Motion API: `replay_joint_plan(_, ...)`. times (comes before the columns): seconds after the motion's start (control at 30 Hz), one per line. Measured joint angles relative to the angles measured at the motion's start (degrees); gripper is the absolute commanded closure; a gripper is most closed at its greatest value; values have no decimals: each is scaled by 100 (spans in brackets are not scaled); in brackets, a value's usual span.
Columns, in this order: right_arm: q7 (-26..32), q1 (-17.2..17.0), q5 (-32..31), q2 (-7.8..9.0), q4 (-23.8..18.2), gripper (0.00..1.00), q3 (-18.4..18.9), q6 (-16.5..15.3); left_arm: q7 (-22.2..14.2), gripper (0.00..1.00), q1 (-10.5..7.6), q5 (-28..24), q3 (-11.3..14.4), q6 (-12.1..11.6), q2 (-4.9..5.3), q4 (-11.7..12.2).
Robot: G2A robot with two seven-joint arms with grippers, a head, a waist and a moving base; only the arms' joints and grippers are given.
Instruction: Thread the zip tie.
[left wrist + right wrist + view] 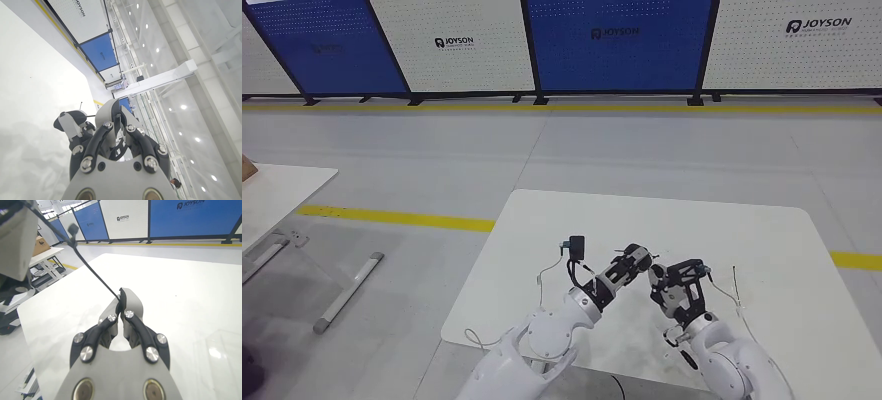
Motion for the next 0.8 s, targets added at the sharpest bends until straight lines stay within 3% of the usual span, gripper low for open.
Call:
replay_joint_plan(0.03,0,1,-1,0,2,9,-4,-4,-3,100,2,-2,-2,-2,1,-2)
replay_joint_plan(0.07,3,2,0,0,2,0,-8,-14,-4,100,3,-3,-5,-3,1,-2)
replay_joint_plan(0.47,-44,-41,84,7,-28,0,34,-26,51,100,3,-8,-60,13,6,37)
replay_joint_plan(0.67,-280,-207,601,34,-107,0,386,-25,748,100,53,514,-44,128,-15,64)
replay_joint_plan(0.8,-517,-390,1030,64,-240,0,782,36,960,100,75,576,-66,191,-26,96)
